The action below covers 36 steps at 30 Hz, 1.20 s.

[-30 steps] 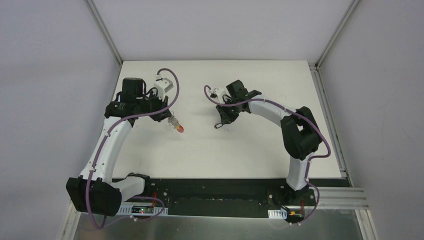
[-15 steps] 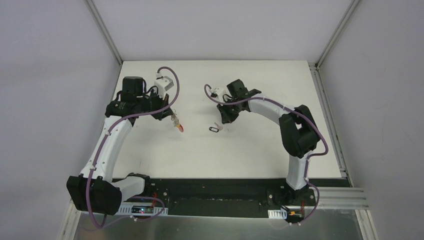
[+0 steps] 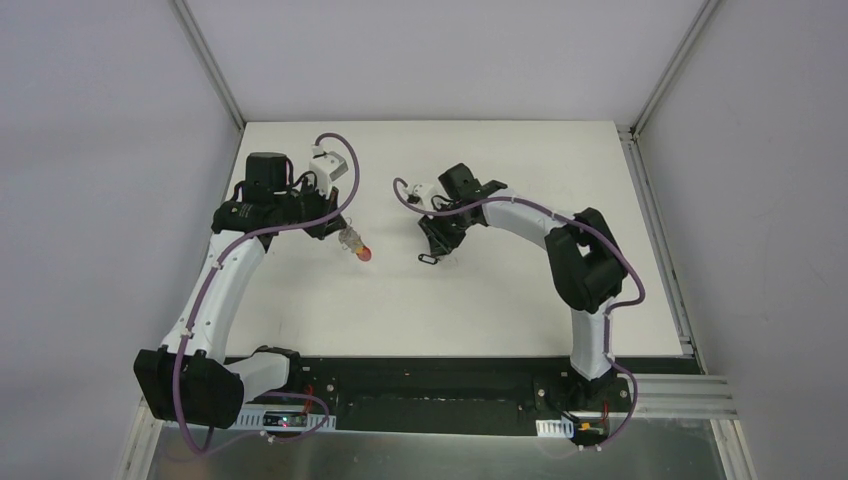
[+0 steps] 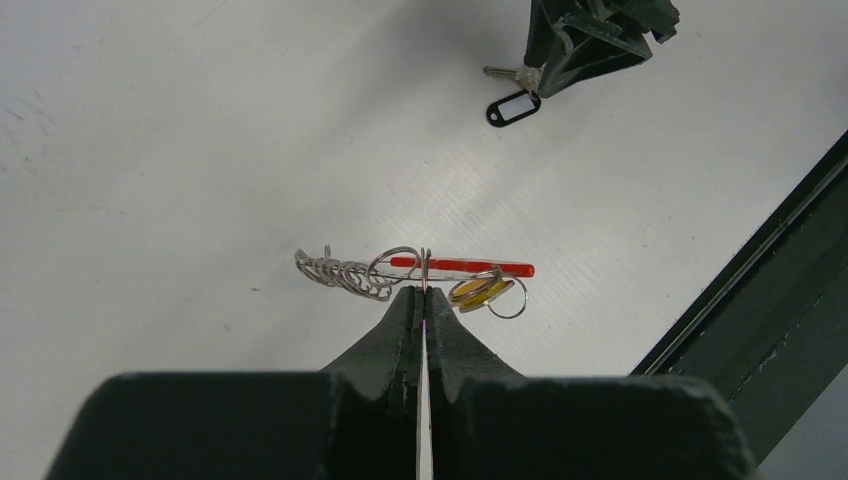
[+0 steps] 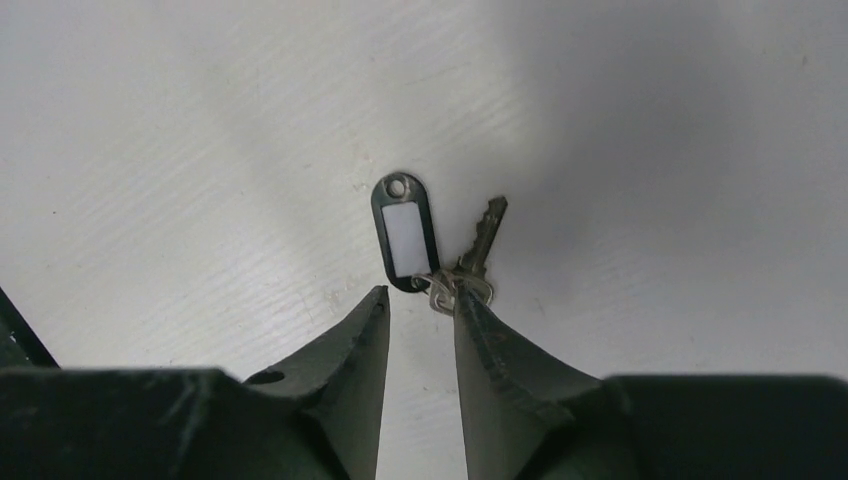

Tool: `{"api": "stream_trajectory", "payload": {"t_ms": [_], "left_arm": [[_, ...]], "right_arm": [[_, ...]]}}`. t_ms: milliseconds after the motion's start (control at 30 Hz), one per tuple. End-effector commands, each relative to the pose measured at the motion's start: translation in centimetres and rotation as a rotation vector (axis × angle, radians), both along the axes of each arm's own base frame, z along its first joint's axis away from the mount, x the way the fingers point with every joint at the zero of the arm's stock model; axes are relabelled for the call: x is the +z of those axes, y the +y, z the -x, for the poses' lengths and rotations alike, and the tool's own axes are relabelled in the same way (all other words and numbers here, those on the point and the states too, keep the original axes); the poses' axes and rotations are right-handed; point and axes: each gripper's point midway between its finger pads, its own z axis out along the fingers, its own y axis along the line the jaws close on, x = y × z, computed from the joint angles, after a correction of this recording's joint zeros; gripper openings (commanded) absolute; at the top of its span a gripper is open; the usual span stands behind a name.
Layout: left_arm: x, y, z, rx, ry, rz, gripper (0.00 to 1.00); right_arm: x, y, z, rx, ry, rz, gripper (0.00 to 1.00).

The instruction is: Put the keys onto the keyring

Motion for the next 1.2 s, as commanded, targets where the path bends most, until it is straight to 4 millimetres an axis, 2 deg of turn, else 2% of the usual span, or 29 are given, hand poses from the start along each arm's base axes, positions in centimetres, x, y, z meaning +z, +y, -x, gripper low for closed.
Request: {"api": "stream_trajectory", "payload": {"t_ms": [0,267,567,1000,1167], "left_arm": [[1.2,-0.1,0.1,-0.001,-0.052,0.021,0.00],[0.9,0.2,0.7,0.002,-0.050,0.006,0.00],[1.0,0.2,0.6,0.002,-0.052,0.007,0.00],[1.0,0.2,0.6,0.001,-0.054,0.005,0.00],[0.9,0.3,0.6,0.000,-0.055,0.003,0.00]], "right_arm": [[0.4,1.5,-0.8,0.063,-0.033,0.002,0.35],[-0.7,1.1,-0.6,0.123,-0.034,0.070,0.39],[-0.6,0.9,0.7,0.168,0.002,0.066,0.39],[-0.7,1.4,1.4,0.195,0.025,0.062,0.28],[-0.5,1.5,1.6,0.205,0.038,0.057,0.20]]}}
